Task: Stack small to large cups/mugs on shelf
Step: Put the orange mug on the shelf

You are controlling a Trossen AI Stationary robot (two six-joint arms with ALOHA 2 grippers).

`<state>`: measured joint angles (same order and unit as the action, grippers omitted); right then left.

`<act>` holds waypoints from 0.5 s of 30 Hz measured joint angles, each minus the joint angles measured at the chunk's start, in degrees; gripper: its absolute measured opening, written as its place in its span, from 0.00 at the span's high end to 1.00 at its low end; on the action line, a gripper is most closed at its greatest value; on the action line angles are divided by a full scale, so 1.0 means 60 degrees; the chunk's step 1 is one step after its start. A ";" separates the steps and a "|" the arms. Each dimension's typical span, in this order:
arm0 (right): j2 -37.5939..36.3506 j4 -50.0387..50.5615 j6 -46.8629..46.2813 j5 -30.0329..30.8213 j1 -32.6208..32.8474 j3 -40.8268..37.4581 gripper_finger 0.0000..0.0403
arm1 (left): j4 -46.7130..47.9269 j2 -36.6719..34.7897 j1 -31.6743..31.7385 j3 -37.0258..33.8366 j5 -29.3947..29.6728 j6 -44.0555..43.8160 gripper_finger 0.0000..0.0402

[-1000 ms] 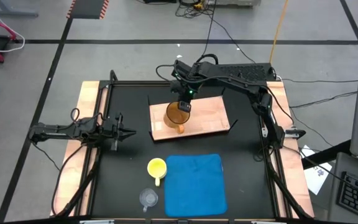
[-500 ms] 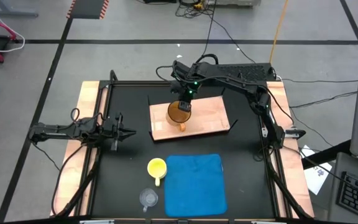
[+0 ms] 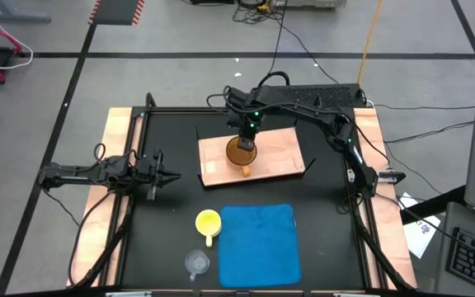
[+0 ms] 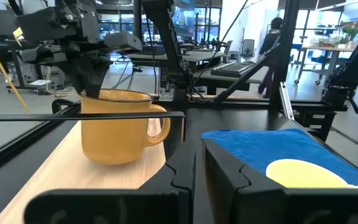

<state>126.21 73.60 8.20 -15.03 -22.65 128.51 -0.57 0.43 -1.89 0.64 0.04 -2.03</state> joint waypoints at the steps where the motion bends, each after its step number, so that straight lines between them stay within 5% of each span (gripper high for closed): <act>1: 0.0000 -0.0019 -0.0009 0.0001 0.0000 0.0000 0.98 | 0.0002 0.0000 0.0000 0.0000 0.0002 0.0002 0.92; 15: -0.0007 -0.0174 -0.0169 -0.0003 0.0000 -0.0399 0.97 | 0.0013 0.0000 0.0000 0.0000 0.0002 0.0002 0.92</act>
<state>126.17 72.55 7.19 -15.05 -22.65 126.12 -0.49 0.43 -1.89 0.64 0.05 -2.02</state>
